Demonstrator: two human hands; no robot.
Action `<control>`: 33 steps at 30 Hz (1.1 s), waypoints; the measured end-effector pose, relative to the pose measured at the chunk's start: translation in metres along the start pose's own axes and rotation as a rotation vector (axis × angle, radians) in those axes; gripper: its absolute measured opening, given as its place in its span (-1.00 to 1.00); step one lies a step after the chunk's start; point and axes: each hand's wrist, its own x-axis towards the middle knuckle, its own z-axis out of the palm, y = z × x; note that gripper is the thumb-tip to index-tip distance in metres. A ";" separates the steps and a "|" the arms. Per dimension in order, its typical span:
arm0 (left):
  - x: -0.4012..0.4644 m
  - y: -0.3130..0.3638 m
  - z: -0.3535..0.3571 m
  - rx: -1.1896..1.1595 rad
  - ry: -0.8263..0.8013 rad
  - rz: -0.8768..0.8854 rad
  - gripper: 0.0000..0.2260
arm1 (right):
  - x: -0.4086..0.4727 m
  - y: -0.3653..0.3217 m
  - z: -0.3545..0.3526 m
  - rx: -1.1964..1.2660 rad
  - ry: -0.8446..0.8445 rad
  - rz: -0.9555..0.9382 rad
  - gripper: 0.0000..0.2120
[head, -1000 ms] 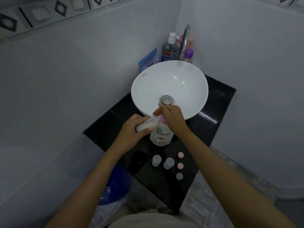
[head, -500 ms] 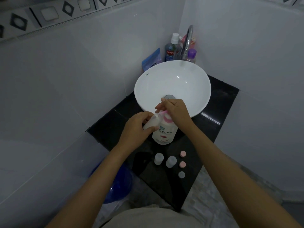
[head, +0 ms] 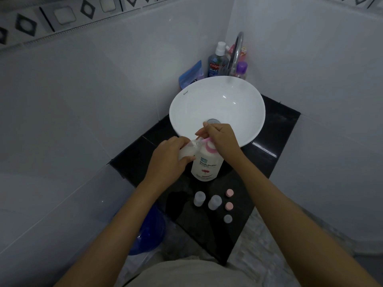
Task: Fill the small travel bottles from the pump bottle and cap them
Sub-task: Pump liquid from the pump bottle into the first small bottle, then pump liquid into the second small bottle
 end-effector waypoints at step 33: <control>-0.075 -0.066 0.073 -0.300 -0.361 -0.374 -0.71 | -0.007 -0.009 0.000 -0.006 -0.014 0.024 -0.63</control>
